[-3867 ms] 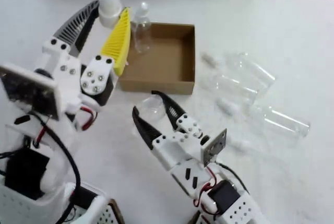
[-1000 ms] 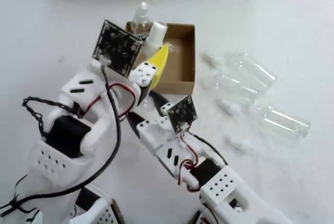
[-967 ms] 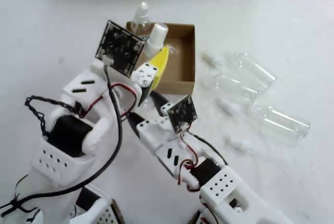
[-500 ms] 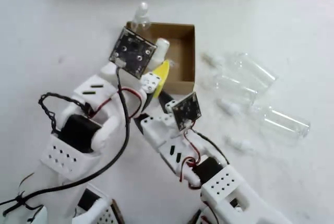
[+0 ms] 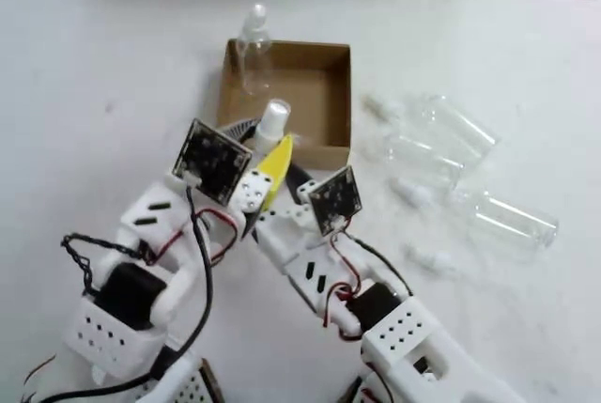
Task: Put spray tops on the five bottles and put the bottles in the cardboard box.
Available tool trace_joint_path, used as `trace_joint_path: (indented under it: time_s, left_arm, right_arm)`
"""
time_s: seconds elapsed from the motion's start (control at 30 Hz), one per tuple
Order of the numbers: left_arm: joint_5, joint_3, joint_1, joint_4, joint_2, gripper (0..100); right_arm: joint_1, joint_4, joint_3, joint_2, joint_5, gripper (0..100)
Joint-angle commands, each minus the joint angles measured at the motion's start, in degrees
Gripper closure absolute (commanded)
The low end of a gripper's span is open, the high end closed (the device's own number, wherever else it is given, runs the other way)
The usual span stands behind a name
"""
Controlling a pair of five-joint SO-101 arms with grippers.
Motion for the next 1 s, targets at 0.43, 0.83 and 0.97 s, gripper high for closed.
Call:
trace_joint_path:
  time_s: [0.43,0.83,0.97]
  left_arm:
    - [-0.4,4.4,-0.3,-2.4,-2.5,98]
    - [-0.4,7.4,-0.3,-6.4,-2.8,98]
    - [-0.4,7.5,0.0,-6.1,-2.8,98]
  right_arm:
    - [2.9,-1.3,-0.6,-0.4,-0.7,92.9]
    - [3.8,-0.8,1.0,-6.3,-0.7,92.9]
    - [3.8,-0.8,1.0,-6.2,-0.7,92.9]
